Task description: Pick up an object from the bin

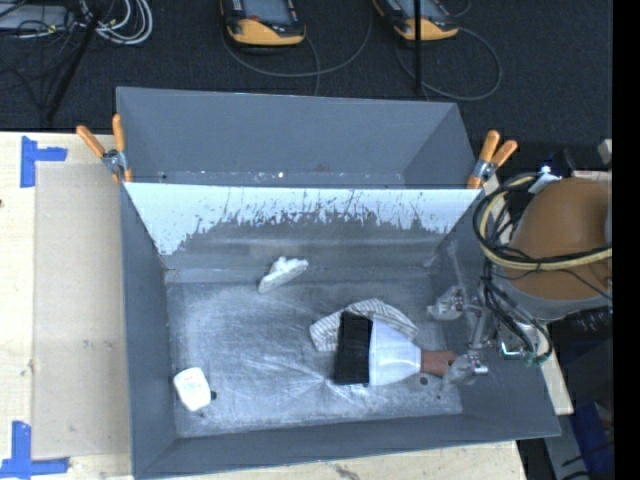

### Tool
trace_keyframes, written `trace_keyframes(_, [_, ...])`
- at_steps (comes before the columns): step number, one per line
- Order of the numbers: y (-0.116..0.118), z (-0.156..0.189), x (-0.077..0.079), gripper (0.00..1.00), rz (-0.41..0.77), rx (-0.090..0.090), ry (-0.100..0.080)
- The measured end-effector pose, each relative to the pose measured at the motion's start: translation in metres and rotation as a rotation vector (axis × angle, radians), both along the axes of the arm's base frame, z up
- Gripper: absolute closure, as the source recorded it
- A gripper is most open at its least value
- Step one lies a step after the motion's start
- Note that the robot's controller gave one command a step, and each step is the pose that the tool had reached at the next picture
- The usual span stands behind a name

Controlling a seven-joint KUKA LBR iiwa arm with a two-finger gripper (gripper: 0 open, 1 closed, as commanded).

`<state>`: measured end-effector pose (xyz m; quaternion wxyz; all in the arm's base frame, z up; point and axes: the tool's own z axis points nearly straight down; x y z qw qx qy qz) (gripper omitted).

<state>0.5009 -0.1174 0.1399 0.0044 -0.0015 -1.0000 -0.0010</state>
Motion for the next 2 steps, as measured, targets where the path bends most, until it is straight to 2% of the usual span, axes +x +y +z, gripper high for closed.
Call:
trace_keyframes(1, [0.0, 0.004, 0.002, 0.0, 0.003, -0.002, -0.008])
trace_keyframes(2, [0.022, -0.065, 0.03, 1.0, 0.009, -0.002, -0.003])
